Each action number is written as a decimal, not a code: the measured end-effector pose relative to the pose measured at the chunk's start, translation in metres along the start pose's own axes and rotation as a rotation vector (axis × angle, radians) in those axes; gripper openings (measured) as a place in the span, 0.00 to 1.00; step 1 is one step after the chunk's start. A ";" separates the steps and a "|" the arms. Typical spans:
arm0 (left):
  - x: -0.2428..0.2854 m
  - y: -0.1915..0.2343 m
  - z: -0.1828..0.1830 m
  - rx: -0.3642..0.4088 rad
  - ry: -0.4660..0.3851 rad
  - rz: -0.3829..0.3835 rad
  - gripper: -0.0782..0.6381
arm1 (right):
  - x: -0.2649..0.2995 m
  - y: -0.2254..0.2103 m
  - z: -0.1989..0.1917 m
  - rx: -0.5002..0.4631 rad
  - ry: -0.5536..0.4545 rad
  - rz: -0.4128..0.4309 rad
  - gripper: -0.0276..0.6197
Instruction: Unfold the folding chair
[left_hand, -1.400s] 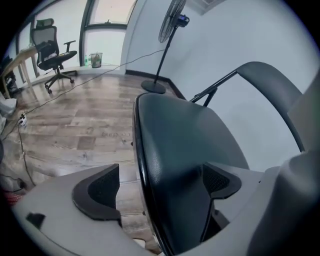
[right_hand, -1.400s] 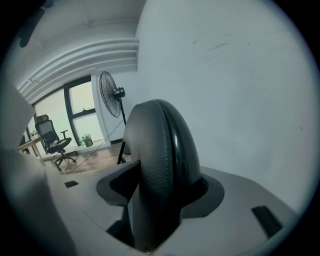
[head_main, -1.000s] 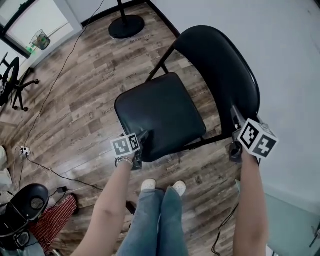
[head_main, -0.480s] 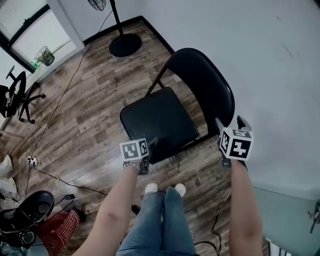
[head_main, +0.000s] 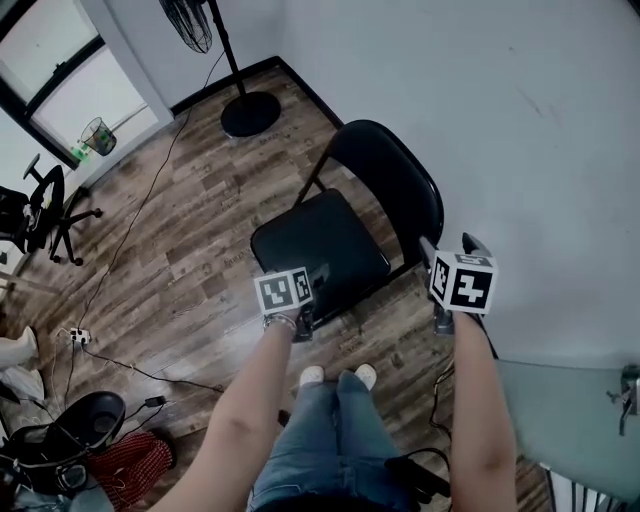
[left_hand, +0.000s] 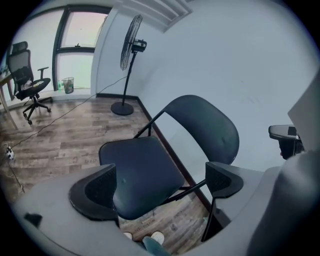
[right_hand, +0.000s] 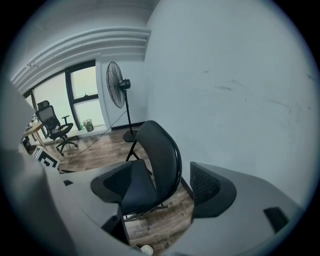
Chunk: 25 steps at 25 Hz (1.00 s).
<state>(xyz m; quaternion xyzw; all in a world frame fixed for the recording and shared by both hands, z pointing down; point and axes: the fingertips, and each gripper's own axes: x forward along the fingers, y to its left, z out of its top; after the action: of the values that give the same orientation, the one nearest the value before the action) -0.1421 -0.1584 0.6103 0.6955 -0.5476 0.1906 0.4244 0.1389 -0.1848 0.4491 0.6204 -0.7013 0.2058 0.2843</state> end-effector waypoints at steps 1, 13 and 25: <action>-0.008 -0.005 0.003 0.003 -0.003 0.000 0.84 | -0.008 0.002 0.003 0.001 0.001 0.000 0.58; -0.095 -0.049 0.070 0.137 -0.064 -0.023 0.84 | -0.079 0.014 0.023 -0.050 0.008 0.032 0.58; -0.172 -0.106 0.137 0.372 -0.245 -0.072 0.84 | -0.139 0.033 0.063 -0.010 -0.172 0.066 0.58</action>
<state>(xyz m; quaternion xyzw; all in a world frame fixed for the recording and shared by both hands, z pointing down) -0.1280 -0.1605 0.3672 0.7989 -0.5252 0.1870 0.2256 0.1067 -0.1153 0.3130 0.6110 -0.7442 0.1576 0.2192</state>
